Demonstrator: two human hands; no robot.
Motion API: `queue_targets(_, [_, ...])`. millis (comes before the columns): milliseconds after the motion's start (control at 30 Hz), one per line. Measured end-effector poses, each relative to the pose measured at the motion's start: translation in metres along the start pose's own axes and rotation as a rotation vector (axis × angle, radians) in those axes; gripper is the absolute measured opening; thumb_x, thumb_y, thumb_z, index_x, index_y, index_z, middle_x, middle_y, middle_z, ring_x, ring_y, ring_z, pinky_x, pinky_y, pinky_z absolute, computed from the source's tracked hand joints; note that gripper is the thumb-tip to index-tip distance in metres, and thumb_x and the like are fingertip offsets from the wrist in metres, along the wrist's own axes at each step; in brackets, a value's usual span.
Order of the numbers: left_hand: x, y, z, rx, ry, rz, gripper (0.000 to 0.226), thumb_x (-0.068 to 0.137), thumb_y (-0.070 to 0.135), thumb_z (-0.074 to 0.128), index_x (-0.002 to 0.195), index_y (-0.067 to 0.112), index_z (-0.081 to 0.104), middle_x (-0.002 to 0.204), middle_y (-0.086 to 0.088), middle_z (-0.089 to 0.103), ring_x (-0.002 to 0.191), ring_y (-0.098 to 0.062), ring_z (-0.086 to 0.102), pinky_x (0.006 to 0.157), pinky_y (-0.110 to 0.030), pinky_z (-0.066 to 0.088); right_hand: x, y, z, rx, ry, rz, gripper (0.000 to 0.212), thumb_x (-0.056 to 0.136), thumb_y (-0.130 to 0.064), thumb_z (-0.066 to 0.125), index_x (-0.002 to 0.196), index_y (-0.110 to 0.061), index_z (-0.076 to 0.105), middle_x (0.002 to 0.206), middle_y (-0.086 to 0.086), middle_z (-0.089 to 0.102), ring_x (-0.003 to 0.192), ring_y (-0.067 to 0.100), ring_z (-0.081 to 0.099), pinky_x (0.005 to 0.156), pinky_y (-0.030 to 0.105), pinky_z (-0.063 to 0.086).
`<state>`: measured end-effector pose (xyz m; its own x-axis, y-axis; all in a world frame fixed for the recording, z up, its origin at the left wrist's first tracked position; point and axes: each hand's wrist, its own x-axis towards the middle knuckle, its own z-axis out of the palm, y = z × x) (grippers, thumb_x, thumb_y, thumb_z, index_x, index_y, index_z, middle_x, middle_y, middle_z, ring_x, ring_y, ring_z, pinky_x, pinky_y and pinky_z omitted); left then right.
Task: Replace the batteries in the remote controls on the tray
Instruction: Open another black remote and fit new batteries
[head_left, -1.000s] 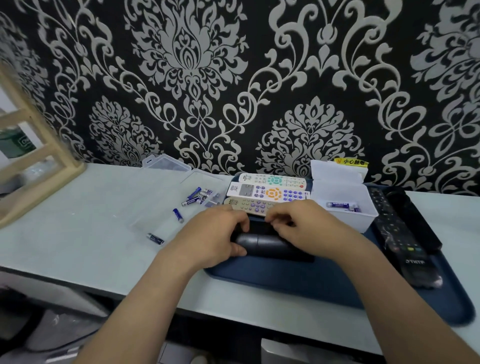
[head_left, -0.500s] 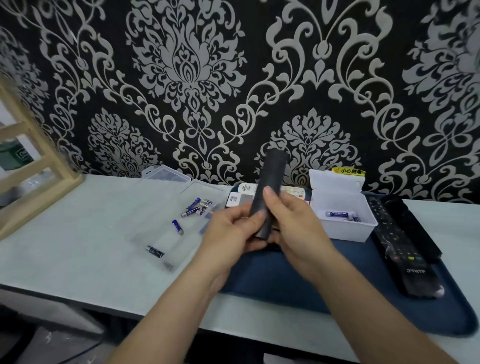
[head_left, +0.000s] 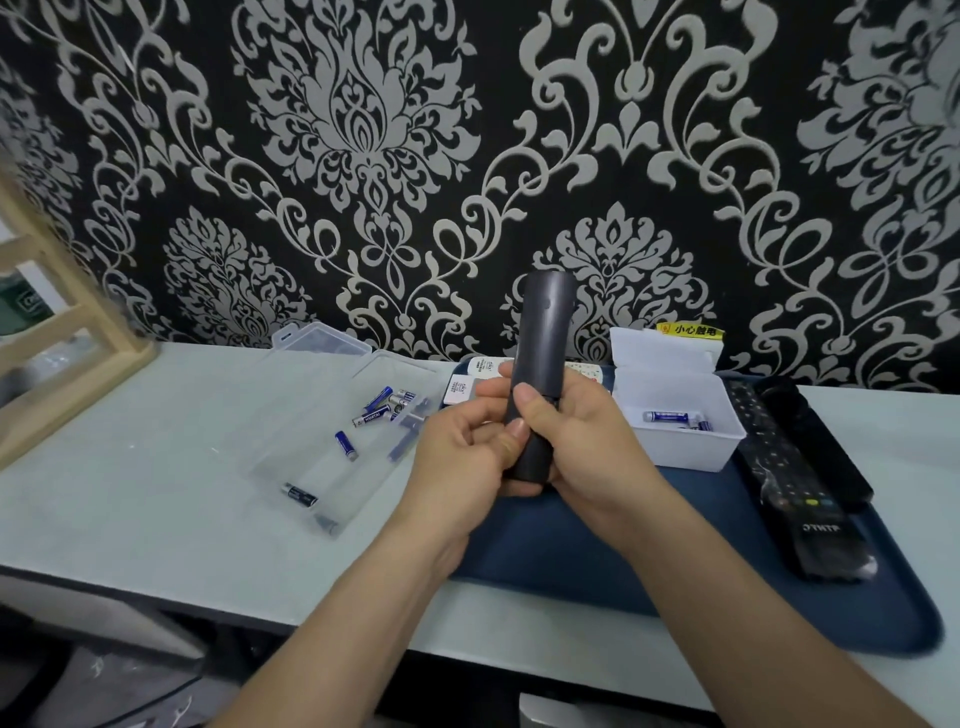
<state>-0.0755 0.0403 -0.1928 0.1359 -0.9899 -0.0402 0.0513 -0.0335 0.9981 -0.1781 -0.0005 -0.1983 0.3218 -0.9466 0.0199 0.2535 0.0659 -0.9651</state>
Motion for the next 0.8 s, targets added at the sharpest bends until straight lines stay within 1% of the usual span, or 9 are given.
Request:
queue_targets(100, [0.002, 0.0, -0.001, 0.039, -0.009, 0.007, 0.018, 0.097, 0.004, 0.05, 0.102, 0.011, 0.066, 0.073, -0.005, 0.072, 0.068, -0.019, 0.07, 0.053, -0.023, 0.053, 0.0, -0.002, -0.004, 0.033, -0.042, 0.027, 0.02, 0.102, -0.009, 0.047, 0.116, -0.01, 0.061, 0.112, 0.007, 0.073, 0.095, 0.024, 0.069, 0.076, 0.042, 0.051])
queue_targets(167, [0.004, -0.001, -0.002, 0.121, -0.011, 0.06, 0.017, 0.094, 0.008, 0.056, 0.102, 0.02, 0.066, 0.075, 0.001, 0.071, 0.074, -0.016, 0.068, 0.058, -0.025, 0.055, 0.001, -0.004, -0.004, 0.094, -0.021, 0.031, 0.019, 0.101, -0.013, 0.048, 0.114, -0.011, 0.061, 0.111, 0.006, 0.074, 0.093, 0.024, 0.069, 0.072, 0.04, 0.05])
queue_targets(267, [0.004, -0.006, -0.001, 0.625, 0.049, 0.249, 0.037, 0.081, 0.03, 0.071, 0.115, 0.037, 0.058, 0.086, 0.013, 0.069, 0.08, -0.005, 0.063, 0.072, -0.028, 0.053, 0.001, -0.002, -0.002, 0.213, 0.053, 0.011, 0.016, 0.101, -0.01, 0.049, 0.109, -0.014, 0.063, 0.106, 0.005, 0.075, 0.087, 0.016, 0.07, 0.071, 0.03, 0.056])
queue_targets(367, [0.001, -0.007, -0.001, 0.972, 0.123, 0.365, 0.054, 0.08, 0.044, 0.067, 0.13, 0.038, 0.047, 0.097, 0.007, 0.069, 0.089, -0.015, 0.062, 0.071, -0.03, 0.046, 0.0, 0.002, 0.002, 0.224, 0.089, 0.02, 0.016, 0.099, -0.01, 0.054, 0.103, -0.018, 0.066, 0.107, 0.004, 0.075, 0.089, 0.013, 0.07, 0.071, 0.023, 0.055])
queue_targets(500, [0.006, -0.006, -0.012, 1.055, 0.079, 0.405, 0.053, 0.086, 0.038, 0.064, 0.136, 0.032, 0.045, 0.102, 0.0, 0.07, 0.096, -0.024, 0.062, 0.077, -0.032, 0.045, 0.0, 0.004, 0.004, 0.218, 0.153, 0.012, 0.012, 0.092, -0.009, 0.063, 0.095, -0.019, 0.068, 0.095, 0.006, 0.074, 0.082, 0.015, 0.069, 0.064, 0.025, 0.057])
queue_targets(567, [0.007, 0.0, -0.018, 1.023, 0.073, 0.4, 0.048, 0.086, 0.033, 0.066, 0.132, 0.031, 0.051, 0.105, 0.001, 0.07, 0.1, -0.024, 0.061, 0.081, -0.031, 0.044, 0.0, 0.001, 0.003, 0.237, 0.191, 0.005, 0.011, 0.091, -0.008, 0.064, 0.098, -0.015, 0.068, 0.093, 0.006, 0.072, 0.083, 0.018, 0.067, 0.081, 0.036, 0.059])
queue_targets(633, [0.007, 0.004, -0.028, 1.105, 0.075, 0.421, 0.047, 0.084, 0.029, 0.067, 0.129, 0.033, 0.053, 0.11, 0.003, 0.068, 0.105, -0.023, 0.058, 0.085, -0.031, 0.043, 0.002, -0.003, -0.002, 0.287, 0.223, 0.023, 0.01, 0.091, -0.007, 0.063, 0.099, -0.012, 0.066, 0.094, 0.008, 0.072, 0.084, 0.019, 0.067, 0.084, 0.041, 0.057])
queue_targets(733, [0.008, 0.007, -0.049, 1.25, -0.102, 0.447, 0.048, 0.078, 0.021, 0.069, 0.122, 0.036, 0.058, 0.115, 0.009, 0.062, 0.11, -0.019, 0.05, 0.094, -0.029, 0.039, 0.004, -0.01, -0.013, 0.337, 0.205, 0.063, 0.008, 0.098, -0.011, 0.054, 0.096, -0.011, 0.062, 0.094, 0.011, 0.075, 0.077, 0.02, 0.071, 0.066, 0.037, 0.062])
queue_targets(800, [0.007, 0.005, -0.055, 1.304, -0.274, 0.382, 0.052, 0.078, 0.015, 0.066, 0.124, 0.037, 0.057, 0.117, 0.009, 0.054, 0.113, -0.015, 0.041, 0.099, -0.023, 0.032, 0.005, -0.012, -0.016, 0.338, 0.182, 0.08, 0.01, 0.1, -0.013, 0.052, 0.098, -0.01, 0.061, 0.09, 0.011, 0.076, 0.072, 0.02, 0.072, 0.061, 0.035, 0.06])
